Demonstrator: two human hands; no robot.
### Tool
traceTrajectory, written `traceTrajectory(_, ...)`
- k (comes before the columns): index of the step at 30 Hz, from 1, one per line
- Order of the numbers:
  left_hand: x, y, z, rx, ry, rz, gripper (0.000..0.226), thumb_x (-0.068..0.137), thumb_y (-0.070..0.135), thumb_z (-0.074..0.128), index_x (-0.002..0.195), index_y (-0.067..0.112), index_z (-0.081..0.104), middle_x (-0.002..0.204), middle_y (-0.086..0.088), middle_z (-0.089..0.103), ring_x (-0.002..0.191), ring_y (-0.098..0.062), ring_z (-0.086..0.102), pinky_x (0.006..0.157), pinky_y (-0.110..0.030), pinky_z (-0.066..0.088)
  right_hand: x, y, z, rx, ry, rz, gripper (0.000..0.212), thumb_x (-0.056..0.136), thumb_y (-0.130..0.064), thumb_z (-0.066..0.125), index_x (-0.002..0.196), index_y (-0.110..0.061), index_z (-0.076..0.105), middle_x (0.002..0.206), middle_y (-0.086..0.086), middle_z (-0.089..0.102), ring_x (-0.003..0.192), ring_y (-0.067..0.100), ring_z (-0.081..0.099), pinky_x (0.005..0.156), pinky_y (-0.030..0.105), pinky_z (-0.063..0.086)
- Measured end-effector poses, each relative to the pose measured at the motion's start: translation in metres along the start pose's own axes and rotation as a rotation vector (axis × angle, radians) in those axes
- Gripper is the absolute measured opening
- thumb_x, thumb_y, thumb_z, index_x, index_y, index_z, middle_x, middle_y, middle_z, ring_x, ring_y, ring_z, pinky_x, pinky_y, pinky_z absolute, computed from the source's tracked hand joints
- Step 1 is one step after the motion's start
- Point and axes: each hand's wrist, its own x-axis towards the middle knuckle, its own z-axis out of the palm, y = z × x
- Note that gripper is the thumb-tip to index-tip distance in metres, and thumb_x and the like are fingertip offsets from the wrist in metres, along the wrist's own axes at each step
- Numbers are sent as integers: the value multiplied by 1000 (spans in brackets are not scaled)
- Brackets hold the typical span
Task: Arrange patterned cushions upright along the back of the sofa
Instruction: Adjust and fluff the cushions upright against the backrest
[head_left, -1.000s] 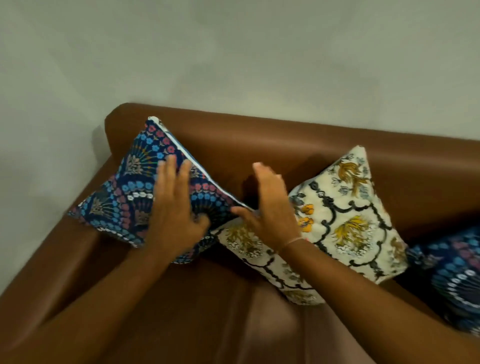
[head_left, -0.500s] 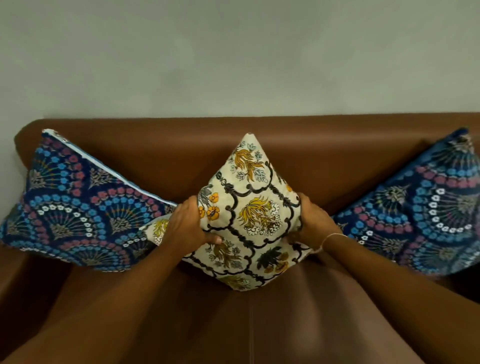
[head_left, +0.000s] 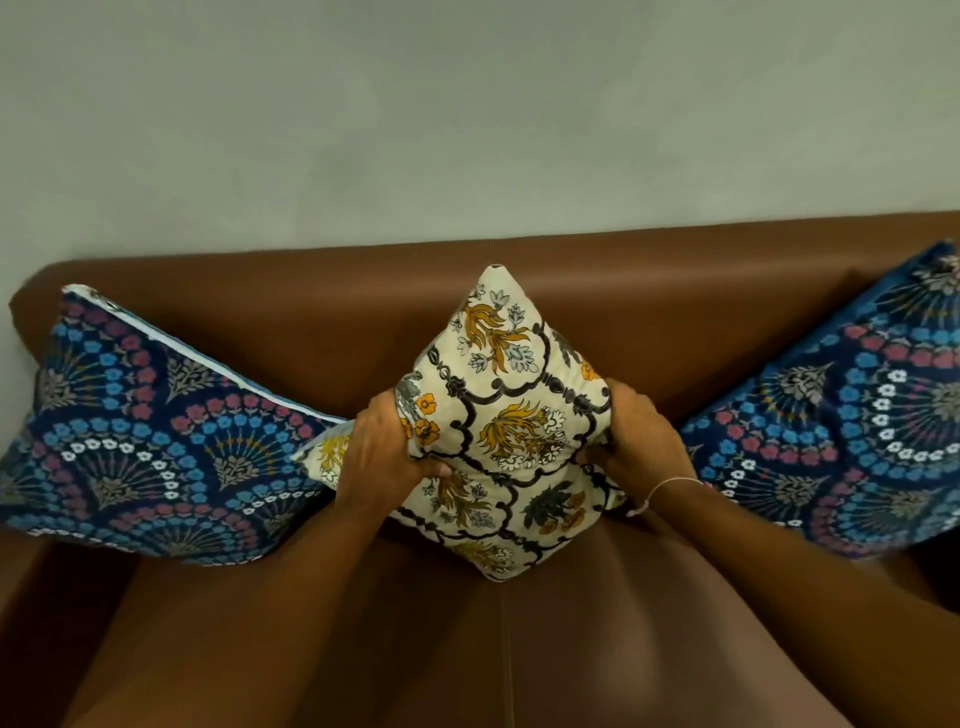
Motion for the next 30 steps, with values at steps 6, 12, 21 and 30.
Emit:
traceTrajectory(6, -29, 27, -4, 165, 92, 197, 135, 60, 66, 74, 158, 18, -5, 168, -15, -3, 155, -33, -10, 122, -58, 7, -34, 27, -32, 114, -42, -36, 122, 65, -63, 79, 155, -19, 9, 157, 2, 28, 144, 23, 25, 118, 55, 20)
traceTrajectory(12, -60, 179, 80, 64, -10, 434, 130, 65, 60, 76, 159, 23, -6, 169, -8, -5, 155, -28, -9, 122, -50, 12, -74, 174, -139, 35, 294, -68, 120, 68, -76, 68, 156, -18, 9, 160, 8, 18, 150, 25, 13, 121, 42, 13)
traceTrajectory(21, 6, 311, 203, 52, -489, 131, 146, 55, 68, 85, 158, 20, -7, 165, -9, 18, 150, -32, 21, 120, -50, 26, -87, 346, -219, -137, -274, 316, 161, 34, -74, 84, 155, -14, -5, 159, 17, 25, 141, 38, 32, 114, 49, 30)
traceTrajectory(30, -6, 334, 216, 21, -145, 185, 119, 58, 58, 86, 152, 23, 22, 144, -3, 50, 134, -26, 41, 109, -51, 38, -84, 358, -205, -176, 101, 206, 77, 62, -28, 87, 125, -7, 47, 114, 14, 58, 106, 36, 55, 85, 45, 50)
